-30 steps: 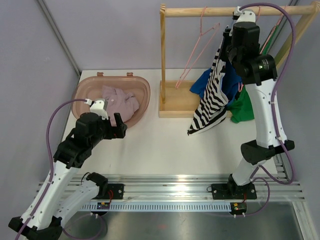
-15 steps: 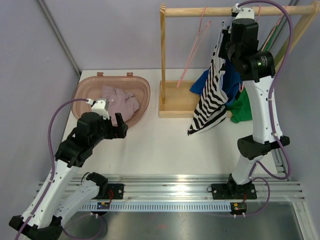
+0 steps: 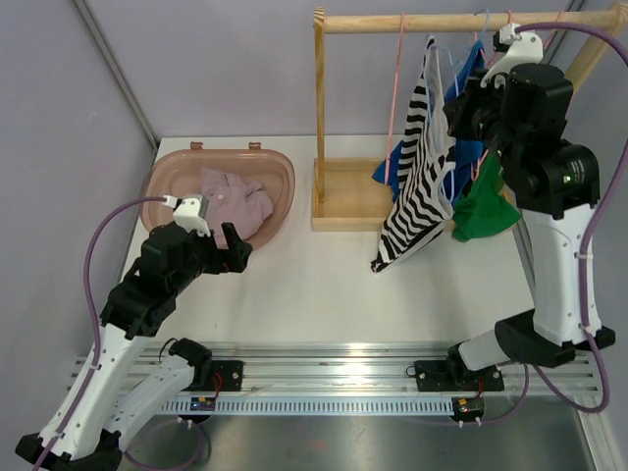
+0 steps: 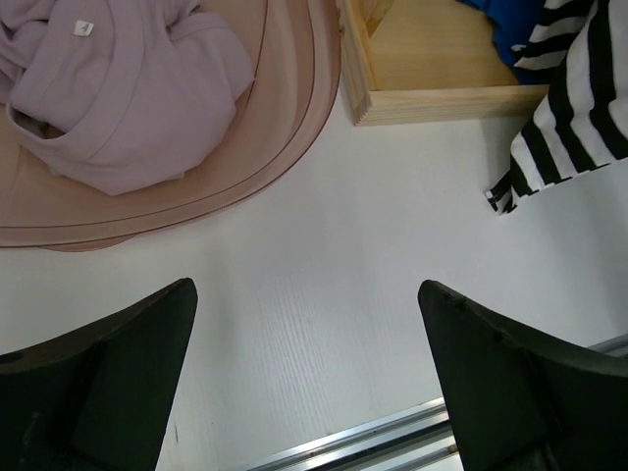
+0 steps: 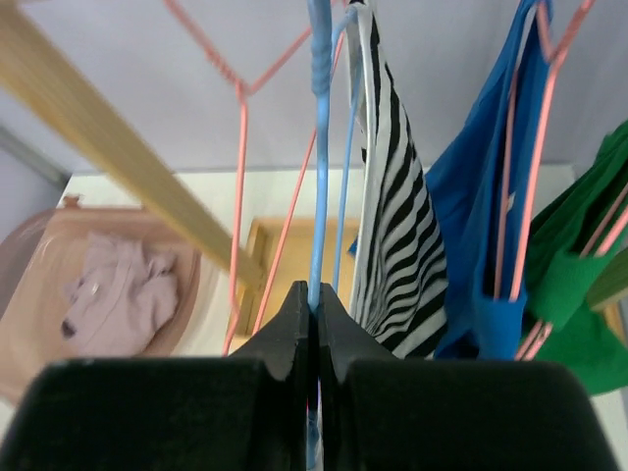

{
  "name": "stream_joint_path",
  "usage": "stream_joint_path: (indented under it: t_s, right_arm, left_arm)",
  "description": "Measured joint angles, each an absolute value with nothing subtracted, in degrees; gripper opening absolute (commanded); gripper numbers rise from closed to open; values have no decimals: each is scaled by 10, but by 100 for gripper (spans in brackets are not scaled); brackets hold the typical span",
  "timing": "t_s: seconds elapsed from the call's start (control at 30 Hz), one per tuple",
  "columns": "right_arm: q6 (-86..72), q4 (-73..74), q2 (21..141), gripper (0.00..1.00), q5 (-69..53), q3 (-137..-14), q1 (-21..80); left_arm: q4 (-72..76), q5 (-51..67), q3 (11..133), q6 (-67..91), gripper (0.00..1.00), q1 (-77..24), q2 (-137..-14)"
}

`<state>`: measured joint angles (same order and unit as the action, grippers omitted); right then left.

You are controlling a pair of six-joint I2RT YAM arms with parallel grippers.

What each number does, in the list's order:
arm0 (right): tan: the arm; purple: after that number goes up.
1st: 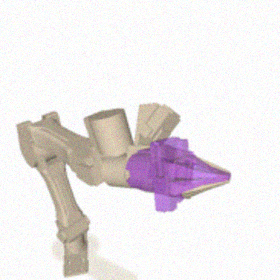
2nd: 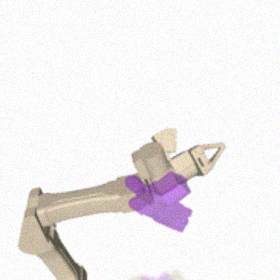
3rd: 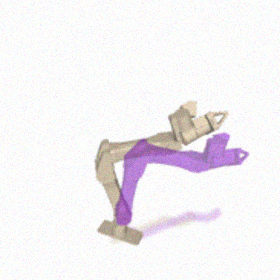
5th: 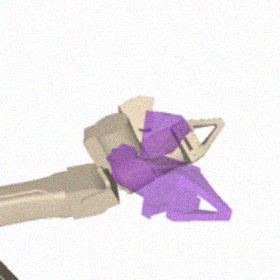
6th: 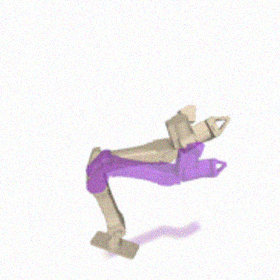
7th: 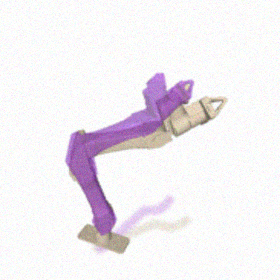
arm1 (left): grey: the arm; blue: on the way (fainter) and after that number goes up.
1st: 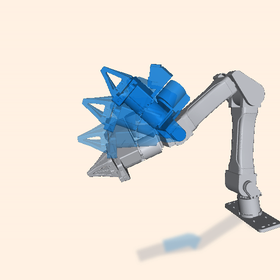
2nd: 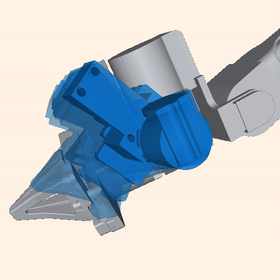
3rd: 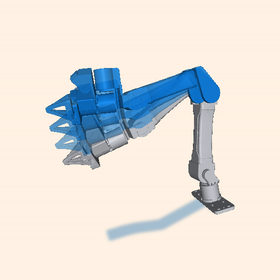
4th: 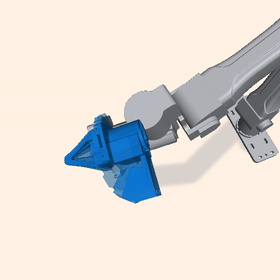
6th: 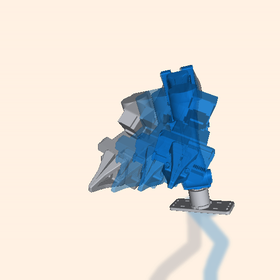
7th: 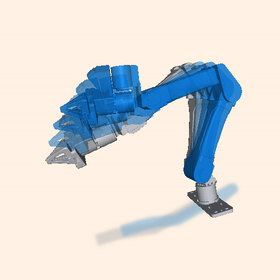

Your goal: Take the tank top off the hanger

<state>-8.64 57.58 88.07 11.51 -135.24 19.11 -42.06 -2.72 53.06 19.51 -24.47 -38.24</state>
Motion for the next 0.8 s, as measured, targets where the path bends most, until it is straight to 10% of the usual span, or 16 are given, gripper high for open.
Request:
stream_joint_path:
  t_s: [0.33,0.8]
  right_arm:
    - [-128,551,592,0,-10,-987,191]
    - [-166,561,348,0,-297,-715,191]
  left_arm:
    - [-354,36,558,255,99,-289,-390]
    - [-194,-147,645,204,99,-629,-565]
